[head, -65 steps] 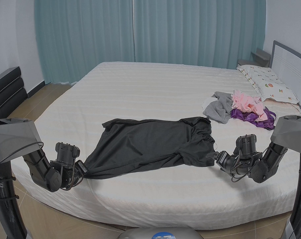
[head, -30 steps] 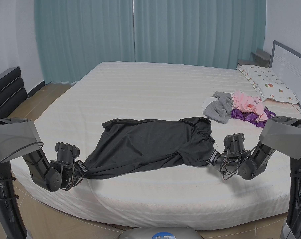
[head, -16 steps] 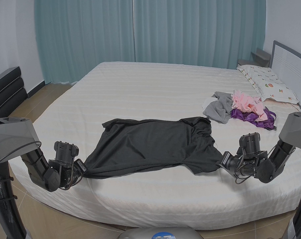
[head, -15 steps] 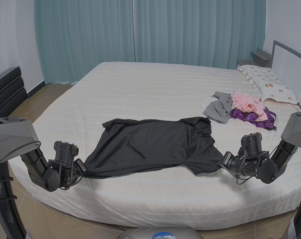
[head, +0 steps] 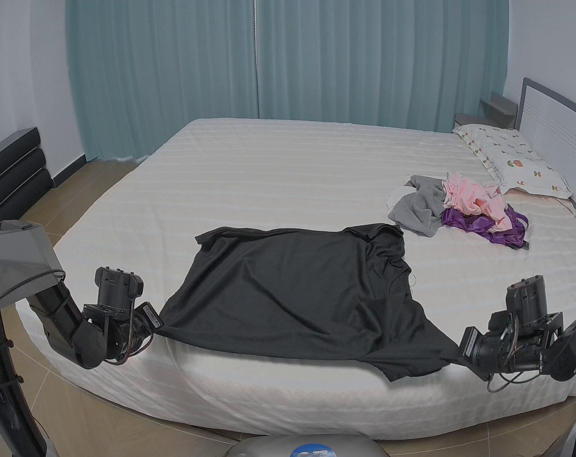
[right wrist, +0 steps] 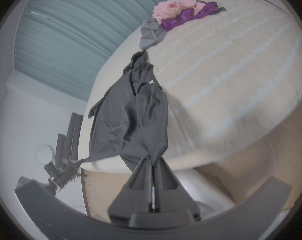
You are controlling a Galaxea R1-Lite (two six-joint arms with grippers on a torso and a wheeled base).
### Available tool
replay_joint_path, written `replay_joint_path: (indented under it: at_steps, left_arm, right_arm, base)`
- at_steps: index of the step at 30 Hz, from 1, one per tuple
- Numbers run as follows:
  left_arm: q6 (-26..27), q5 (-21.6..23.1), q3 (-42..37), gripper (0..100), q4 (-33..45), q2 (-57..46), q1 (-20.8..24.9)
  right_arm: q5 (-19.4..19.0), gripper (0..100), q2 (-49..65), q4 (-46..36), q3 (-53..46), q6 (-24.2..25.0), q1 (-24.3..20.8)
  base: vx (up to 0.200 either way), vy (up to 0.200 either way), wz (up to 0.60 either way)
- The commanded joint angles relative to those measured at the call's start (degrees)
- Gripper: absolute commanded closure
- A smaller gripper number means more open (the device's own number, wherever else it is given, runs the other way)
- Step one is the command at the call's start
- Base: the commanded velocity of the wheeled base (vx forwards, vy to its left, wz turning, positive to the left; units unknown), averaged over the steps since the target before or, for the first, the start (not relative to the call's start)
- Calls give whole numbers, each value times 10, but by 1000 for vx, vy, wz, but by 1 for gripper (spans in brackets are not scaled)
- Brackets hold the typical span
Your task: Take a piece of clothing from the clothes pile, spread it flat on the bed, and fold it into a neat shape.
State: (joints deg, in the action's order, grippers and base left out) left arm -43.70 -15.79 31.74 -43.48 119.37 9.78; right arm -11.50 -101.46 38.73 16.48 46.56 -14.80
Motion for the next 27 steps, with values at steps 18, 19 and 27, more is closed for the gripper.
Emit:
replay_joint_path:
  at_steps: [18, 19, 27]
  left_arm:
    - [9, 0, -20, 100, 2, -10, 5]
    - [9, 0, -20, 100, 2, -10, 5]
    - [18, 0, -24, 100, 2, -9, 4]
  right_arm:
    - [-23, 0, -20, -39, 23, -47, 26]
    - [-23, 0, -25, -38, 27, -49, 26]
    - [-19, 0, -154, 13, 67, -118, 35]
  base:
    - [0, 0, 0]
    - [0, 0, 0]
    - [0, 0, 0]
